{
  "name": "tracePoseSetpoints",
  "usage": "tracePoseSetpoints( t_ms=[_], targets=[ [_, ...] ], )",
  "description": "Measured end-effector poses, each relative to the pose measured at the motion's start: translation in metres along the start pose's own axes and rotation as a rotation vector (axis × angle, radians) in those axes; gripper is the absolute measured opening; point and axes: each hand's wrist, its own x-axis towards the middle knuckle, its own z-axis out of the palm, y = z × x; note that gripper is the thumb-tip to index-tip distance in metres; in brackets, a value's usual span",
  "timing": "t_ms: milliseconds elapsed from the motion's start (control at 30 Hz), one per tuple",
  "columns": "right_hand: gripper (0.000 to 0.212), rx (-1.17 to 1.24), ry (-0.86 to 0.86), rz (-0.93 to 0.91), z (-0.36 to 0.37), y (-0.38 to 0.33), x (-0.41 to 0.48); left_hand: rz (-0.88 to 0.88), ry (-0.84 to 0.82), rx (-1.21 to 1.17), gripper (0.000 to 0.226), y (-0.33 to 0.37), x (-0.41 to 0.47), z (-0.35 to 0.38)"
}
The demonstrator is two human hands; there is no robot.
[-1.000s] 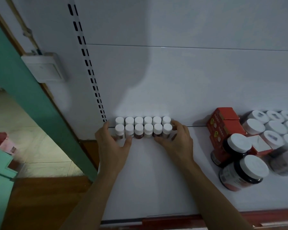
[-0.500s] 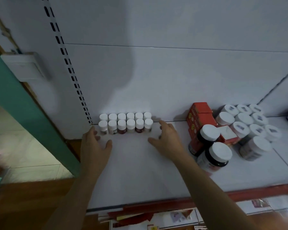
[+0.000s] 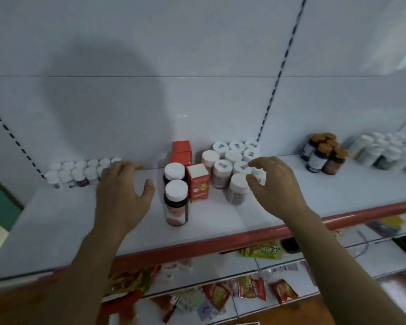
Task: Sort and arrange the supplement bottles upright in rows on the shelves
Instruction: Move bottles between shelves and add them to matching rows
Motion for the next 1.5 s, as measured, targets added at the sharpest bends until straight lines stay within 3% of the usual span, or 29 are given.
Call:
tracePoseSetpoints(
  t_ms=[100, 267, 433, 567, 733, 833, 933, 1133, 1333, 1500],
  targets=[
    [0.023, 0.125, -0.044, 0.019, 0.000, 0.033, -0.005, -0.065, -0.147, -0.124, 0.040, 0.043, -0.004, 0.028],
    [0.025, 0.238, -0.222, -0.133, 0.032, 0.018, 0.001, -0.145, -0.234, -0.208, 0.035, 0.062, 0.005, 0.031],
    [0.028, 0.173, -0.221, -0.344, 0.049, -0.010, 0.036, -0.177, -0.356, 0.052, 0.041, 0.074, -0.005, 0.026],
    [0.043, 0.028, -0.331, -0.488, 0.065, -0.032, 0.070, -0.118, -0.212, 0.048, 0.047, 0.061, -0.026, 0.045],
    [0.041, -0.090, -0.444, -0.547, 0.092, -0.042, 0.088, -0.147, -0.072, -0.146, 0.039, 0.055, -0.037, 0.057],
    [0.046, 0.019, -0.452, -0.558, 0.089, -0.033, 0.094, -0.194, 0.057, -0.213, 0.035, 0.057, -0.046, 0.055],
    [0.052, 0.364, -0.406, -0.499, 0.054, -0.014, 0.098, -0.251, 0.230, -0.288, 0.031, 0.069, -0.042, 0.039],
    [0.038, 0.726, -0.142, -0.258, -0.048, 0.080, 0.118, -0.153, 0.320, -0.502, 0.025, 0.130, -0.005, 0.027],
    [0.028, 0.557, 0.207, 0.034, -0.140, 0.249, 0.115, 0.029, 0.204, -0.778, 0.017, 0.238, 0.026, 0.088],
    [0.029, 0.426, 0.266, 0.164, -0.203, 0.384, 0.074, 0.187, -0.051, -0.885, 0.020, 0.369, 0.030, 0.187]
  ],
)
